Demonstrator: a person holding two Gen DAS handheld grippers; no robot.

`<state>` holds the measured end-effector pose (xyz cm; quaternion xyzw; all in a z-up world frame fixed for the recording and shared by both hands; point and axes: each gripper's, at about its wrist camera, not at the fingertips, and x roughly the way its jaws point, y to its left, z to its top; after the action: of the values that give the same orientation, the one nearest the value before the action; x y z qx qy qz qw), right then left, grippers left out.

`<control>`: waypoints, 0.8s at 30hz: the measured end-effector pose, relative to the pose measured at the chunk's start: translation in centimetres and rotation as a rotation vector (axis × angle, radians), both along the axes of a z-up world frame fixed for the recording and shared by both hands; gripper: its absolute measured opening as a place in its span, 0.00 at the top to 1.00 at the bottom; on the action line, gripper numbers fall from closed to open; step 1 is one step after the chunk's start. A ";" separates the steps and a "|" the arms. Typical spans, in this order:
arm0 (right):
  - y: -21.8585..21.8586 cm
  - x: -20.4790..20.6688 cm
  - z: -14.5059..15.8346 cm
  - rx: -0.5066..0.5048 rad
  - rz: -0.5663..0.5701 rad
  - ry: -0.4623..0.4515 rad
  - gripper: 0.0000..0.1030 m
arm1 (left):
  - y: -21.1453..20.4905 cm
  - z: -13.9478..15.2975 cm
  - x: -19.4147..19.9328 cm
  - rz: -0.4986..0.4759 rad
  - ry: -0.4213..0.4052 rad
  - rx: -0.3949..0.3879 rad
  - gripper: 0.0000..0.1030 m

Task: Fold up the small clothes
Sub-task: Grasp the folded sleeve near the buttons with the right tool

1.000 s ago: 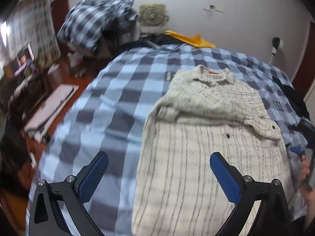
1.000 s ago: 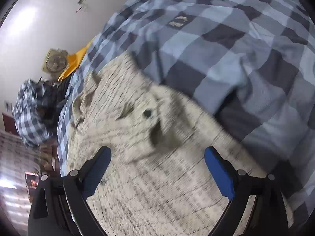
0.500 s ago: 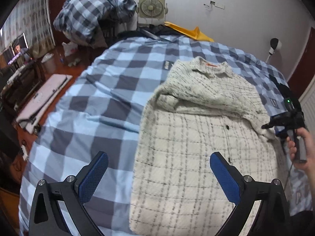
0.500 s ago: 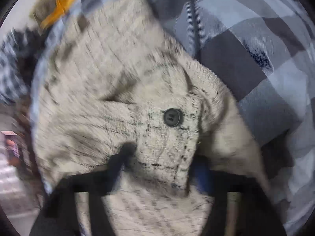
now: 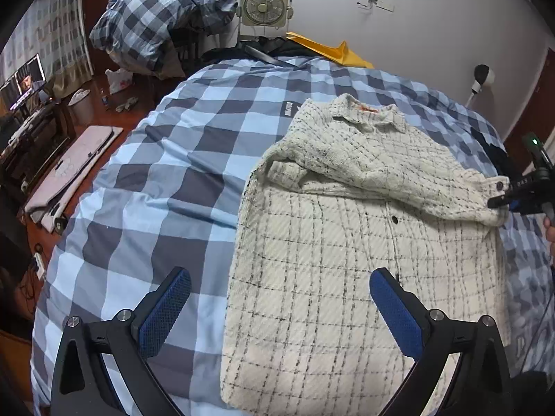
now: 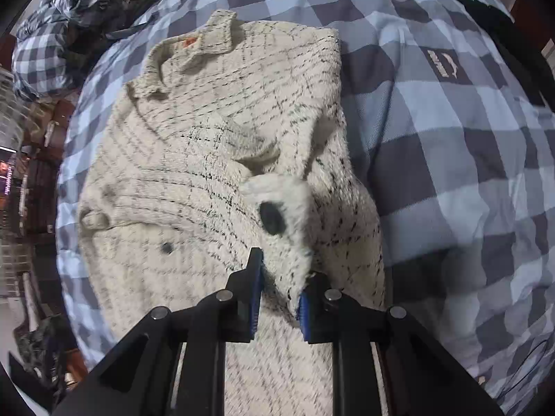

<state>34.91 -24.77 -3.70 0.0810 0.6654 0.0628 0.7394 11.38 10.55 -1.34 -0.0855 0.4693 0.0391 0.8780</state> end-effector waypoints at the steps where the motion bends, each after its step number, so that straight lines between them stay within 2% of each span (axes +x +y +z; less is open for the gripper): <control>1: -0.5 -0.1 -0.2 0.004 -0.004 0.013 0.87 | 0.1 0.1 0.0 0.001 0.001 -0.009 0.00; 4: -2.3 0.0 -0.9 0.091 -0.070 0.049 0.94 | 0.1 0.3 -0.1 -0.001 -0.005 -0.027 0.00; 8: -2.5 0.4 -0.5 0.192 -0.085 0.019 0.98 | -0.1 0.5 -0.3 -0.007 -0.007 -0.026 0.00; 10: -1.9 0.7 -0.7 0.146 -0.085 0.018 0.98 | 0.0 0.4 -0.3 -0.006 0.000 -0.028 0.00; 13: -1.3 1.1 -1.2 0.002 -0.050 -0.010 0.97 | 0.3 0.3 -0.3 0.001 0.004 -0.045 0.00; 14: -1.6 1.3 -1.7 -0.043 -0.065 -0.003 0.92 | 0.4 0.3 -0.3 0.002 0.004 -0.046 0.00; 15: -2.7 1.2 -1.9 -0.032 -0.098 -0.009 0.80 | 0.4 0.3 -0.3 0.004 0.004 -0.047 0.00; 16: -3.4 1.0 -2.0 -0.004 -0.124 -0.019 0.72 | 0.4 0.3 -0.3 0.004 0.005 -0.046 0.00; 17: -4.1 0.9 -2.2 0.034 -0.154 -0.026 0.55 | 0.4 0.2 -0.3 0.003 0.006 -0.046 0.00; 18: -5.0 0.8 -2.6 0.061 -0.191 -0.025 0.43 | 0.4 0.2 -0.3 0.000 0.008 -0.048 0.00; 21: -6.2 0.4 -3.4 0.052 -0.224 -0.017 0.41 | 0.1 0.2 -0.2 -0.010 0.008 -0.053 0.00; 24: -5.8 0.5 -3.7 0.097 -0.190 -0.012 0.41 | -0.3 0.2 -0.1 -0.024 0.011 -0.044 0.00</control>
<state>35.41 -30.60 -7.37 0.1790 0.6463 0.0251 0.7414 11.31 10.27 -1.12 -0.0988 0.4757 0.0189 0.8739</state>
